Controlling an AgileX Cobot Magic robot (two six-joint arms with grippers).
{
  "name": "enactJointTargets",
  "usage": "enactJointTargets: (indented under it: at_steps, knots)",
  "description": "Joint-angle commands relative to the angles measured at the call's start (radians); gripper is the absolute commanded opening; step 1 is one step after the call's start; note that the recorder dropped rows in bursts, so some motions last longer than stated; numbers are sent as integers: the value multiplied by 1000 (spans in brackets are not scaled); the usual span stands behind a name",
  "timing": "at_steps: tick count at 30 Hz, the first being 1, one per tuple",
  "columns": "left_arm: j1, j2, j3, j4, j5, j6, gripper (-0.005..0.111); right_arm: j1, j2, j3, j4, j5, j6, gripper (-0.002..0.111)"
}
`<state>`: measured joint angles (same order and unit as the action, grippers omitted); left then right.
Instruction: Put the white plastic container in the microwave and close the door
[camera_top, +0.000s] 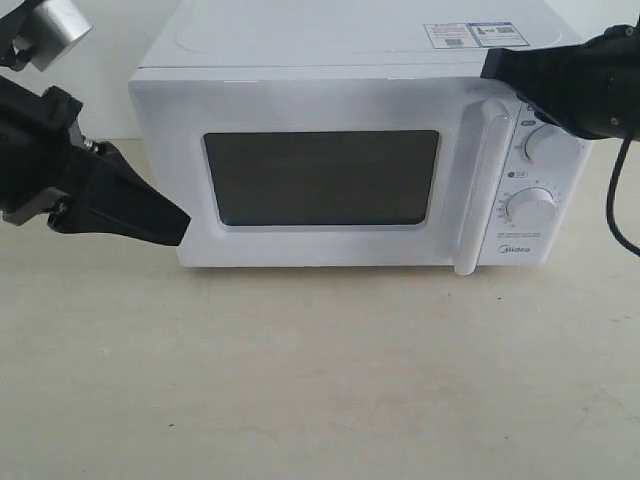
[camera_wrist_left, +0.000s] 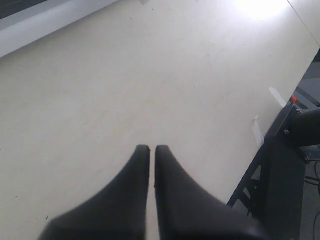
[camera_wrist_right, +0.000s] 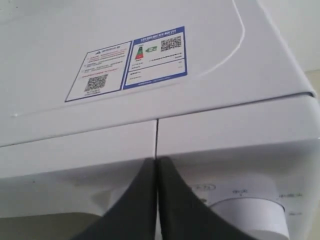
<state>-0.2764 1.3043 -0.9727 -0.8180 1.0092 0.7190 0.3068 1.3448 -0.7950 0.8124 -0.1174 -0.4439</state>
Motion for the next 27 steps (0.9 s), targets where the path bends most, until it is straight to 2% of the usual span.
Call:
enactJointTargets:
  at_steps: [1, 10, 16, 19, 27]
  knots:
    - [-4, -1, 1, -12, 3, 7, 4, -5, 16, 4, -6, 5, 1, 0]
    - [-4, -1, 1, -12, 13, 7, 4, -7, -159, 4, -17, 221, -72, 0]
    - [-4, -1, 1, -23, 49, 4, 4, -7, -351, 8, -66, 456, -104, 0]
    - [-4, -6, 1, -60, 53, 4, 4, -7, -454, 43, -70, 546, -68, 0]
    - [-4, -32, 1, -92, 63, 4, 4, -7, -757, 272, -180, 562, 150, 0]
